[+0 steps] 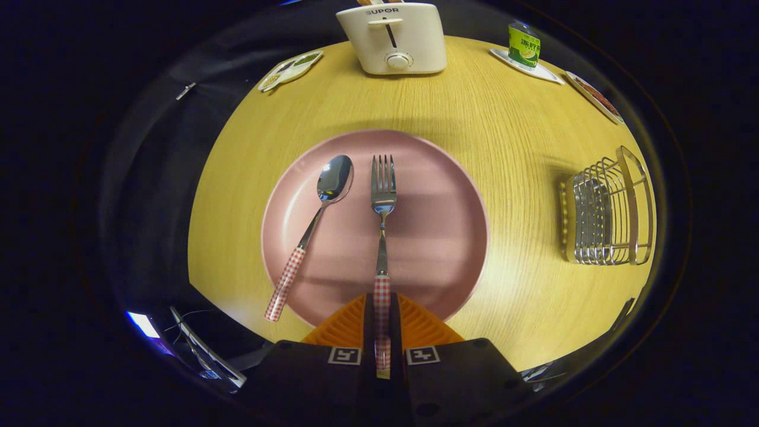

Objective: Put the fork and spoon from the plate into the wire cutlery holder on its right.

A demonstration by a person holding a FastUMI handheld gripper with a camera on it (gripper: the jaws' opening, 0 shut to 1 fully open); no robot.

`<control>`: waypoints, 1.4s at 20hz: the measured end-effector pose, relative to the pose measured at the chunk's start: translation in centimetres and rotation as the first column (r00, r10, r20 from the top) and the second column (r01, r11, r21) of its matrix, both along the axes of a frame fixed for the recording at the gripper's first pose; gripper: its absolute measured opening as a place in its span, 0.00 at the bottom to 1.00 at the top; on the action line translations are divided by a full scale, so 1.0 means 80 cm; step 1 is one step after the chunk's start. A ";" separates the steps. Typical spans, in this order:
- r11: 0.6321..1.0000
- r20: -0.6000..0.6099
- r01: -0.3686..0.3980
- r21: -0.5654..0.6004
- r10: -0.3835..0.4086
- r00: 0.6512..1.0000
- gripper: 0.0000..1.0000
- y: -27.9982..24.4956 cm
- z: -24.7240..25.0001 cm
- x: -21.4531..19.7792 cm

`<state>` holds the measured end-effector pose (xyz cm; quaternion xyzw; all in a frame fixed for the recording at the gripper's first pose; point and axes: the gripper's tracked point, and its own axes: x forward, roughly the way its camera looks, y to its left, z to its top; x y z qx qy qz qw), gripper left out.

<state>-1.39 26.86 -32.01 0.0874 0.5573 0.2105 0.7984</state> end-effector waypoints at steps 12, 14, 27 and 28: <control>0.986 0.094 -0.139 -0.096 0.148 0.985 0.13 -0.233 0.146 -0.003; 0.973 0.034 -0.169 -0.156 0.177 0.984 0.13 -0.277 0.146 -0.001; 0.832 -0.456 -0.458 -0.313 0.291 0.841 0.12 -0.340 0.088 0.015; 0.822 -0.477 -0.467 -0.325 0.284 0.832 0.13 -0.338 0.083 0.019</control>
